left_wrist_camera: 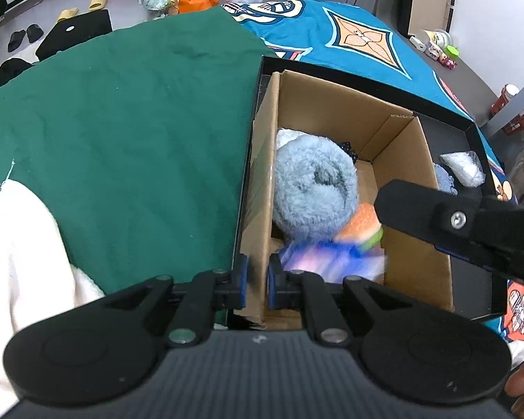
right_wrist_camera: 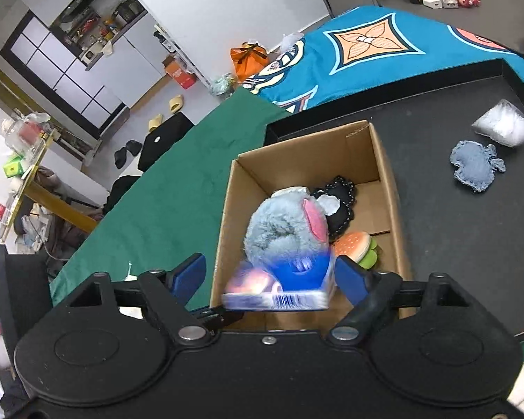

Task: Organize soft objects
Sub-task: 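Carry the tissue pack with the right gripper into the box and release, then move the right gripper to the clear bag of white stuffing and grasp it, then carry the stuffing bag with the right gripper into the box and release, then move the open right gripper over the blue denim plush on the tray, then lower the right gripper onto the denim plush and close on it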

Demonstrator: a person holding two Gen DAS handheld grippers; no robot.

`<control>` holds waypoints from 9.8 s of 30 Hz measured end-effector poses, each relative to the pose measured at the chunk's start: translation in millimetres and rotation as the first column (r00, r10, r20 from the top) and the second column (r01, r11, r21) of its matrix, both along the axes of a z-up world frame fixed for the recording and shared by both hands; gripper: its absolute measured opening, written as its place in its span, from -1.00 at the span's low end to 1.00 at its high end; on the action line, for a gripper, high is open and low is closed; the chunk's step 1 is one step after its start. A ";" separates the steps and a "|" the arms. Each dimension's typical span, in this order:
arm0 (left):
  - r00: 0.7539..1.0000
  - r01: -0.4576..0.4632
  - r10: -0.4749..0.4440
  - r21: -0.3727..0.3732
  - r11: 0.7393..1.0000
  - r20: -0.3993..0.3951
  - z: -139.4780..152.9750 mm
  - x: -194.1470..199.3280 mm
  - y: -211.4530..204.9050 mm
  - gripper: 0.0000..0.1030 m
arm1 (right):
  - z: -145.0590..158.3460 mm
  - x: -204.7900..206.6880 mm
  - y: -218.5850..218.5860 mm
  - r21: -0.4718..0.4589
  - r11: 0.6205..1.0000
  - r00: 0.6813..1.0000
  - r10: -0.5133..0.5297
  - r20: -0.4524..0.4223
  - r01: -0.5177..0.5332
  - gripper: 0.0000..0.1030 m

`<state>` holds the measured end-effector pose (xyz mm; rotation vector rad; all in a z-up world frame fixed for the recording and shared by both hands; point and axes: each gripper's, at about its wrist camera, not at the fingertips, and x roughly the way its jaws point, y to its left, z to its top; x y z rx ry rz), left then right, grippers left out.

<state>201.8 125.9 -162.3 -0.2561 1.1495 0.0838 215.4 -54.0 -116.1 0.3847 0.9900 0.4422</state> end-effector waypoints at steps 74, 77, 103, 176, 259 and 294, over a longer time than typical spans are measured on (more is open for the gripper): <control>0.988 -0.051 0.105 0.403 0.914 -0.113 -7.0 57.2 -75.9 0.19 | -83.5 106.9 -200.1 -0.177 0.972 0.988 -0.146 0.057 0.154 -0.88; 0.989 -0.047 0.099 0.392 0.919 -0.113 -6.4 55.9 -75.7 0.19 | -81.1 100.3 -202.5 -0.192 0.969 0.987 -0.148 0.055 0.156 -0.88; 0.991 0.003 0.055 0.428 0.904 -0.124 2.3 41.1 -83.7 0.20 | -75.7 39.8 -239.8 -0.118 0.978 0.984 -0.176 -0.019 0.173 0.13; 0.997 0.062 -0.051 0.177 0.982 -0.066 12.3 22.7 -43.1 0.03 | 15.4 23.3 -119.7 -0.255 0.967 0.959 0.058 0.276 0.015 -0.37; 0.998 0.027 -0.049 0.453 0.891 0.038 26.6 21.3 -85.1 0.67 | -47.1 36.1 -130.5 -0.139 0.990 0.984 0.019 0.175 0.006 0.79; 0.981 0.148 -0.037 0.609 0.779 -0.191 -12.9 56.2 -115.6 0.67 | -118.4 103.1 -175.5 -0.219 0.975 0.986 0.009 0.169 0.029 -0.73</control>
